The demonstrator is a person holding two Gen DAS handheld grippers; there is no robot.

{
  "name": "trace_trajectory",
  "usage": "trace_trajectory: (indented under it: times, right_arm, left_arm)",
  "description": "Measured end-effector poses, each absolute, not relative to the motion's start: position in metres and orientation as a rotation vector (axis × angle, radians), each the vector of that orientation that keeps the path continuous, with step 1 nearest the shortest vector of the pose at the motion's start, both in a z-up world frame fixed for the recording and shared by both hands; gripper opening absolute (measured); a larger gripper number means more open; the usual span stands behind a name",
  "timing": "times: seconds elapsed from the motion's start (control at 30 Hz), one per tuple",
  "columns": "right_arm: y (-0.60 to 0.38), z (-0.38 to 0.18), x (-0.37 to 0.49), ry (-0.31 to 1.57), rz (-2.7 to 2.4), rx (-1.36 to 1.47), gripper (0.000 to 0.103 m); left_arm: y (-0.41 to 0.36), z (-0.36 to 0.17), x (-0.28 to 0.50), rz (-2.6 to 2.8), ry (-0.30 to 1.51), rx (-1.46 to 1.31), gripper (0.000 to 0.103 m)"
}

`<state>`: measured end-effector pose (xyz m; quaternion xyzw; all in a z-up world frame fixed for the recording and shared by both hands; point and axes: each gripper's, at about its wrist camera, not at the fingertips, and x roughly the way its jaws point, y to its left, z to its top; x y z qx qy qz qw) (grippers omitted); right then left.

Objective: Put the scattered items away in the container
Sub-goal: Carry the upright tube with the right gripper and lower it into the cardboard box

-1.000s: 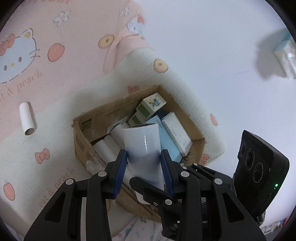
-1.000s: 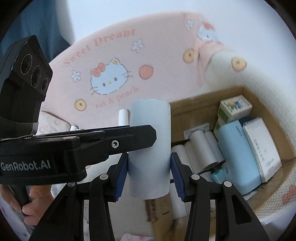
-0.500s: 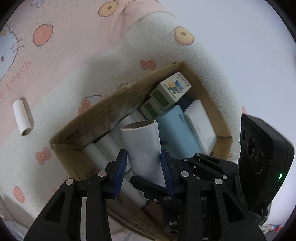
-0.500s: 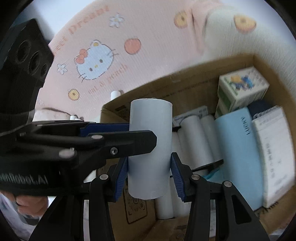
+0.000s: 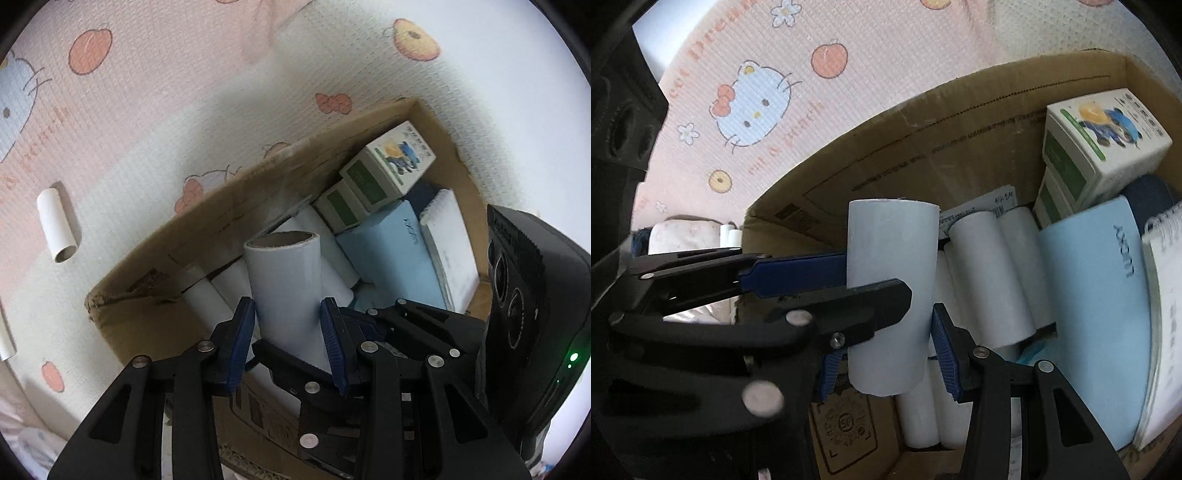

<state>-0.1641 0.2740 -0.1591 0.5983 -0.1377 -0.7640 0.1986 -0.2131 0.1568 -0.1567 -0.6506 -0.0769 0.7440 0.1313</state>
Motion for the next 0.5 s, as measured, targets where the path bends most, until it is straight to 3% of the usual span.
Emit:
trace_trajectory:
  times: [0.13, 0.27, 0.5]
  right_arm:
    - [0.286, -0.163, -0.169, -0.488, -2.09, 1.687, 0.043]
    - [0.287, -0.164, -0.169, -0.444, -2.085, 1.714, 0.043]
    - [0.276, -0.179, -0.168, -0.392, -2.008, 1.792, 0.043]
  left_arm:
    - [0.158, -0.16, -0.219, 2.099, -0.257, -1.945, 0.04]
    - [0.153, -0.169, -0.22, 2.035, -0.314, -2.011, 0.039]
    - [0.146, -0.165, -0.216, 2.057, -0.142, -2.07, 0.031]
